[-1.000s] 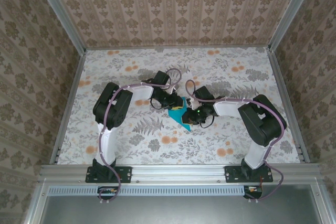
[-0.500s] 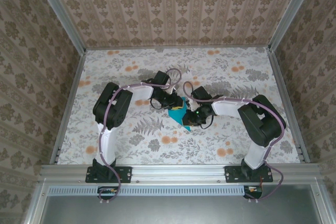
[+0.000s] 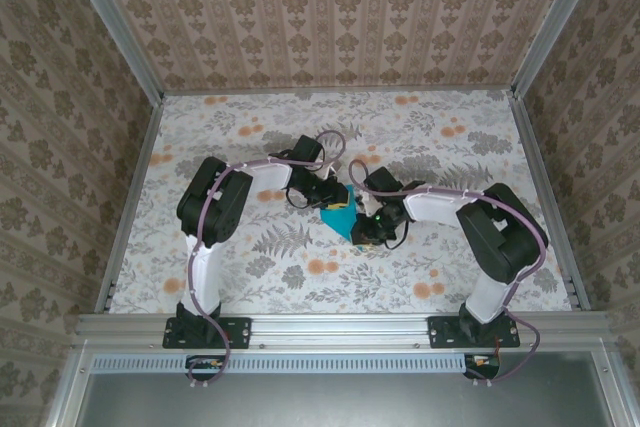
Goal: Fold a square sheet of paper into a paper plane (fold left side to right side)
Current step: Fourth fold the wing at the center of the table.
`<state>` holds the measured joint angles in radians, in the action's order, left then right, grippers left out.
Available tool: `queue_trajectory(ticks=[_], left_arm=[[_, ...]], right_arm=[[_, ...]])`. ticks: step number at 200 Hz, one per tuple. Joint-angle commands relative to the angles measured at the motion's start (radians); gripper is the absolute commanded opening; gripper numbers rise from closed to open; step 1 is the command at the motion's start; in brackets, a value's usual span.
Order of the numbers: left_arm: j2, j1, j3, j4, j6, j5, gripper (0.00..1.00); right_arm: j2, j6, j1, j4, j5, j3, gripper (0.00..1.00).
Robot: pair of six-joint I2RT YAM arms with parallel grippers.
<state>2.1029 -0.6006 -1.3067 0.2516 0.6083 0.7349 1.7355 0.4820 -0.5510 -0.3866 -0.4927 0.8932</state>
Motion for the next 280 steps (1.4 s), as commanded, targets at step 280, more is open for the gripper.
queue_trajectory(ticks=[280], left_arm=[[0.023, 0.007, 0.035, 0.094, -0.022, -0.085, 0.24]], right_arm=[[0.037, 0.214, 0.031, 0.145, 0.086, -0.027, 0.06]])
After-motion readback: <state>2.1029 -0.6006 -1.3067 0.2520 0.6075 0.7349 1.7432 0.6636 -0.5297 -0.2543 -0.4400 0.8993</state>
